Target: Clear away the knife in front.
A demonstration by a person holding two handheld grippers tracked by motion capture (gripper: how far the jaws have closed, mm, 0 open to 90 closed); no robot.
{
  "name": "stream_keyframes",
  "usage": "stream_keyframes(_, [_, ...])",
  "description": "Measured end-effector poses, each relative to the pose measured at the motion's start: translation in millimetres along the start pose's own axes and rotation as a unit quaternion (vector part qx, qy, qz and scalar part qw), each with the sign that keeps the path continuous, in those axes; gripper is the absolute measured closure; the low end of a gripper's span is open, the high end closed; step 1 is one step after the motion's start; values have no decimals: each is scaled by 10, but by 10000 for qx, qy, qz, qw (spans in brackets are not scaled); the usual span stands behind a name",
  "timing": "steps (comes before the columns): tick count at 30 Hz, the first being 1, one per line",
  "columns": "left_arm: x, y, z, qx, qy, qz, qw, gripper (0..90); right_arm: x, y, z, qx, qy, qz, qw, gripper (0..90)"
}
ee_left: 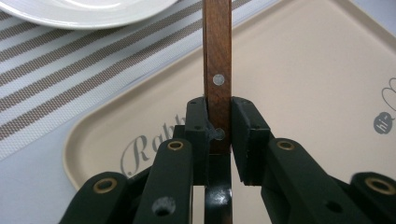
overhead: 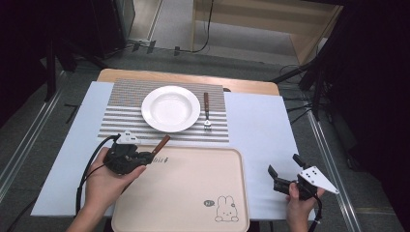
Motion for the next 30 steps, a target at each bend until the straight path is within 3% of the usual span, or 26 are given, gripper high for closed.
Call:
stream_keyframes(23, [235, 445, -158, -365, 63, 170, 9992, 757, 2, 0, -6, 26, 16, 6, 10000, 0])
stream_keyframes(30, [300, 538, -126, -481, -208, 199, 9984, 757, 2, 1, -6, 19, 13, 6, 10000, 0])
Point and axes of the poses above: each handheld gripper's, and its own axes: x roughly forward along the jaws, y roughly out of its underside, z roughly to its left, the point moved 10 cm from there along x, roughly forward along the jaws, and after that the axes turned 7 degrees about y, right-handed, at the moved point
